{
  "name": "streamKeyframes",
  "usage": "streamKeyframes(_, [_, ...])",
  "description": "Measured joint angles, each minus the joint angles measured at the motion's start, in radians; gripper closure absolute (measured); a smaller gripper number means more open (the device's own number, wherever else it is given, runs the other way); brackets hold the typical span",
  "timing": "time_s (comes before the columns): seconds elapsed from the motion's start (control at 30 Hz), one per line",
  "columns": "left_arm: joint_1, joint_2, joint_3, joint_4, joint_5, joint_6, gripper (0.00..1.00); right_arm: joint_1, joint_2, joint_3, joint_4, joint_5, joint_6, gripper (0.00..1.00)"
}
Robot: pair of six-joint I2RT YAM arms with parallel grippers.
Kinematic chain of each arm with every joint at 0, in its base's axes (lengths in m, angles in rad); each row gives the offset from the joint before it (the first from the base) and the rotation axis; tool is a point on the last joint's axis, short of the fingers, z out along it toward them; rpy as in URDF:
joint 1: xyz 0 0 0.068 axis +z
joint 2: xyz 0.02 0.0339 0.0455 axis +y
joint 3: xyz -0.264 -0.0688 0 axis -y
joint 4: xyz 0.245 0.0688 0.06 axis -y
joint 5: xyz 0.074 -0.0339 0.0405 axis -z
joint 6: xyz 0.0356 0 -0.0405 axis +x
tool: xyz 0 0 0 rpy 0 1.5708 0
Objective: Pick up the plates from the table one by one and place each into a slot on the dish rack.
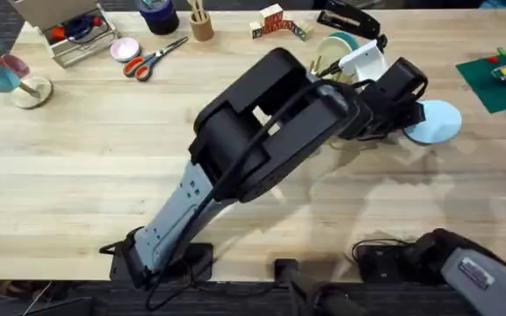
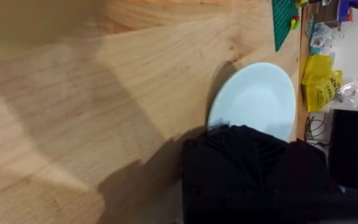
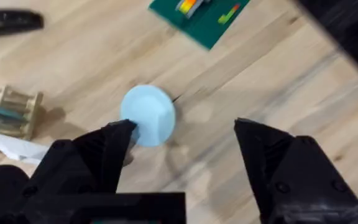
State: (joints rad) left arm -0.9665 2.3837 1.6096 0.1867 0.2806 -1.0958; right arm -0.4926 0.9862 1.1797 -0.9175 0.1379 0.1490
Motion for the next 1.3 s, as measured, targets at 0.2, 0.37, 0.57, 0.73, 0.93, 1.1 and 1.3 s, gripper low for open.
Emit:
streamKeyframes(0.2, [0.000, 0.000, 0.000, 0.000, 0.000, 0.000, 0.963, -0.086, 0.125, -0.010, 0.005, -0.182, -0.001, 0.009])
streamKeyframes(0.37, [0.000, 0.000, 0.000, 0.000, 0.000, 0.000, 0.962, -0.161, 0.135, -0.010, 0.002, -0.246, -0.030, 0.010])
streamKeyframes(0.57, [0.000, 0.000, 0.000, 0.000, 0.001, 0.000, 0.962, -0.253, 0.165, -0.010, 0.009, -0.331, -0.061, 0.009])
streamKeyframes(0.73, [0.000, 0.000, 0.000, 0.000, 0.001, 0.000, 0.962, -0.312, 0.250, -0.010, 0.005, -0.437, -0.099, 0.010])
streamKeyframes(0.93, [0.000, 0.000, 0.000, 0.000, 0.001, 0.000, 0.962, -0.385, 0.323, -0.010, -0.018, -0.550, -0.181, 0.010])
streamKeyframes(1.1, [0.000, 0.000, 0.000, 0.000, 0.002, 0.000, 0.961, -0.423, 0.377, -0.010, -0.040, -0.601, -0.261, 0.010])
streamKeyframes(1.3, [0.000, 0.000, 0.000, 0.000, 0.002, 0.000, 0.962, -0.438, 0.503, -0.010, -0.045, -0.741, -0.380, 0.010])
